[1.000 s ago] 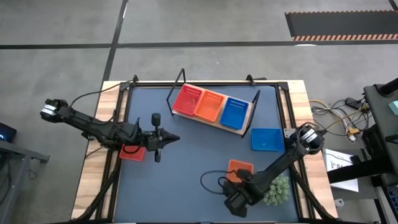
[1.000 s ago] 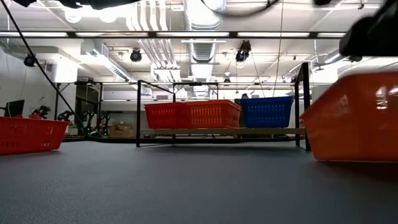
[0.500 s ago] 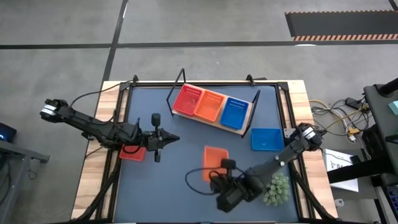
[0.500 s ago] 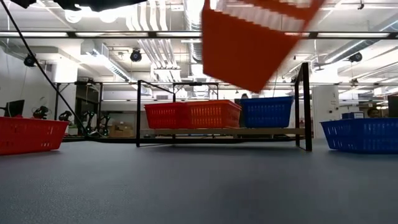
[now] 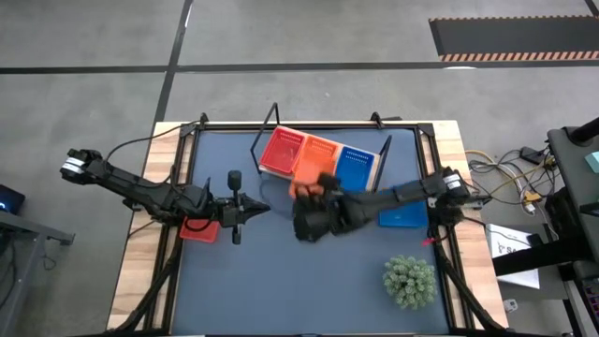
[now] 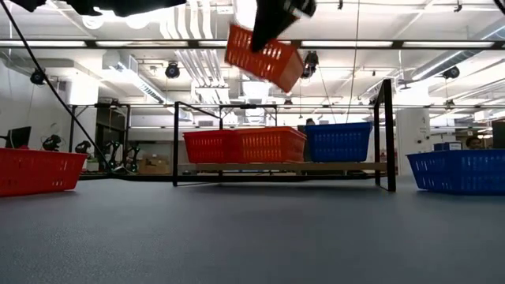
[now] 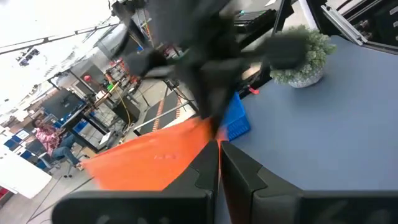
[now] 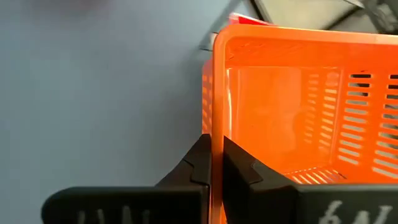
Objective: Stack baskets on shelf by color
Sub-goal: Stack the orange bin on top of the orange bins on the shelf
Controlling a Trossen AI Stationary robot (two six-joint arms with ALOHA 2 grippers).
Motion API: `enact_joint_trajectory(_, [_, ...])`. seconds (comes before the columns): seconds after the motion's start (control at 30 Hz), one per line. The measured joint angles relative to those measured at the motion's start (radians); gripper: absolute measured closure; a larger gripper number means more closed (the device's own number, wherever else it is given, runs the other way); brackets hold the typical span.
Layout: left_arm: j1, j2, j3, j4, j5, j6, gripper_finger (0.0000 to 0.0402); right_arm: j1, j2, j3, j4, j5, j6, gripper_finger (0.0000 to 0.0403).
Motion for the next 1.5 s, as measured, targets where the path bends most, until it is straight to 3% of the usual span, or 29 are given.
enact_joint_trajectory(0.2, [0.0,-0.001,-0.002,0.0,0.0,0.0,0.0402,-0.173,0.0,-0.001,0.004,-0.039,-0.13,0.0394])
enact_joint_trajectory(0.53, [0.0,-0.004,-0.003,-0.001,0.0,0.003,0.0402,-0.377,0.0,-0.003,0.004,-0.318,-0.181,0.0394])
enact_joint_trajectory(0.83, [0.0,-0.013,-0.003,-0.002,0.0,0.003,0.0402,-0.403,0.006,-0.008,0.004,-0.395,-0.191,0.0394])
enact_joint_trajectory(1.27, [0.0,-0.013,-0.003,-0.002,0.0,0.004,0.0402,-0.402,0.006,-0.093,0.047,-0.394,-0.19,0.0394])
enact_joint_trajectory(1.5, [0.0,-0.013,-0.003,-0.002,0.0,0.003,0.0402,-0.402,0.006,-0.103,0.077,-0.394,-0.19,0.0353])
